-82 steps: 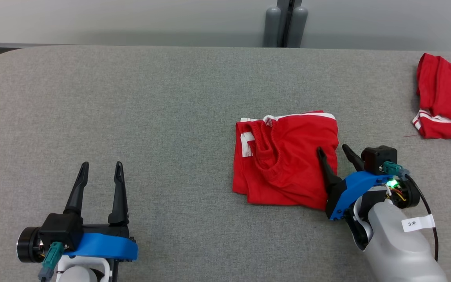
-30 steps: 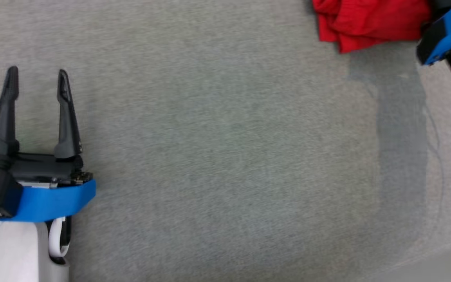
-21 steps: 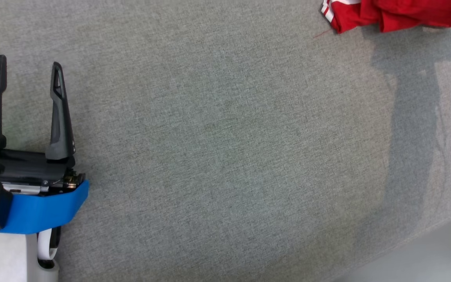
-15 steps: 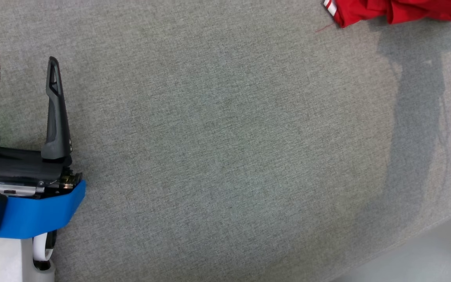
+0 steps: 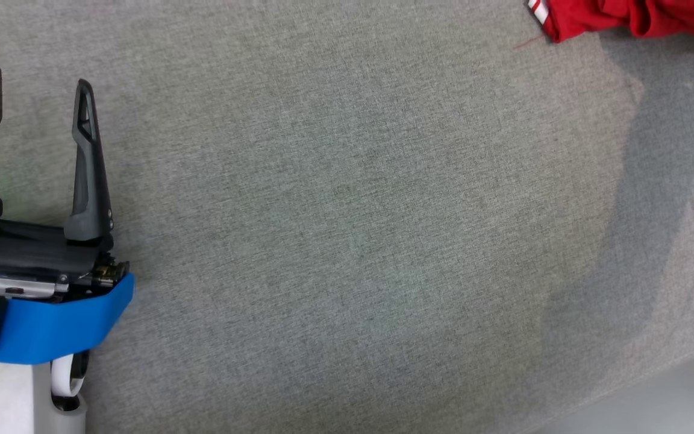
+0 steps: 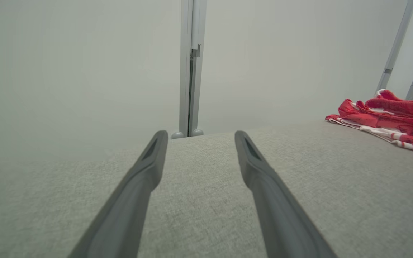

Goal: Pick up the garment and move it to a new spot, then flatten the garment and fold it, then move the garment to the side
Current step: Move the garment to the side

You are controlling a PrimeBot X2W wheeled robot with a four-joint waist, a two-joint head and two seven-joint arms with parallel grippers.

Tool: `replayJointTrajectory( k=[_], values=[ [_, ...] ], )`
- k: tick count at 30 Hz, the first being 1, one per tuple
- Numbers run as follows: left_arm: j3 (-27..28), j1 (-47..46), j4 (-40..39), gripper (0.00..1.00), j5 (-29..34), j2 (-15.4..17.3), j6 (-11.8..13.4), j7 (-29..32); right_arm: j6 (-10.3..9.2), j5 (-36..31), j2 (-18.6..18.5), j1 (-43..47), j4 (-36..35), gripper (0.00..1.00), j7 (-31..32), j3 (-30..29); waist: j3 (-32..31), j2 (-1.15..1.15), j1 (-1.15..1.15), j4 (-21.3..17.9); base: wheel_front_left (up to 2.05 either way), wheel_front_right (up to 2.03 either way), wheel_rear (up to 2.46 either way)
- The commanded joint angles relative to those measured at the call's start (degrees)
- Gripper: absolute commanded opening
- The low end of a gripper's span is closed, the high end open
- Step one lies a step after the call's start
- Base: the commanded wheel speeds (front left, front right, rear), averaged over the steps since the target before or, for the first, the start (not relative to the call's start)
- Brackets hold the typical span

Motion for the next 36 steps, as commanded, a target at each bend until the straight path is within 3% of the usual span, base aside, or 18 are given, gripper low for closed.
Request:
replayJointTrajectory(
  k=[1, 8, 18, 26, 36],
  values=[
    [1.17, 1.21, 2.58, 1.0, -0.15, 0.7, 0.6, -0.14, -0.01, -0.84, 0.09, -0.96, 0.27, 1.0, -0.37, -0.45, -0.58, 0.0, -0.01, 0.21, 0.0, 0.0, 0.0],
    [0.51, 1.5, 5.59, 1.0, -1.51, -1.58, 1.25, -1.46, -0.01, -4.3, 0.46, 4.12, -9.15, 1.0, -0.5, -5.23, -6.46, 0.0, -0.01, 2.77, 0.0, 0.0, 0.0],
    [2.24, 5.95, 11.25, 1.0, -3.36, -5.09, 1.93, -1.81, 0.0, -8.03, 9.14, 17.71, -25.65, 1.0, -0.47, -9.33, -17.13, 0.0, -0.01, 8.1, 0.0, 0.0, 0.0],
    [3.65, 9.1, 14.32, 1.0, -4.01, -7.8, 1.27, -1.83, -0.01, -7.18, 14.23, 28.44, -31.25, 1.0, -0.48, -9.13, -24.39, 0.0, -0.01, 11.88, 0.0, 0.0, 0.0],
    [4.5, 13.05, 19.15, 1.0, -4.03, -9.8, 0.13, -1.84, 0.0, -4.56, 15.81, 43.05, -36.6, 1.0, -0.48, -12.71, -32.19, 0.0, -0.01, 14.96, 0.0, 0.0, 0.0]
  ],
)
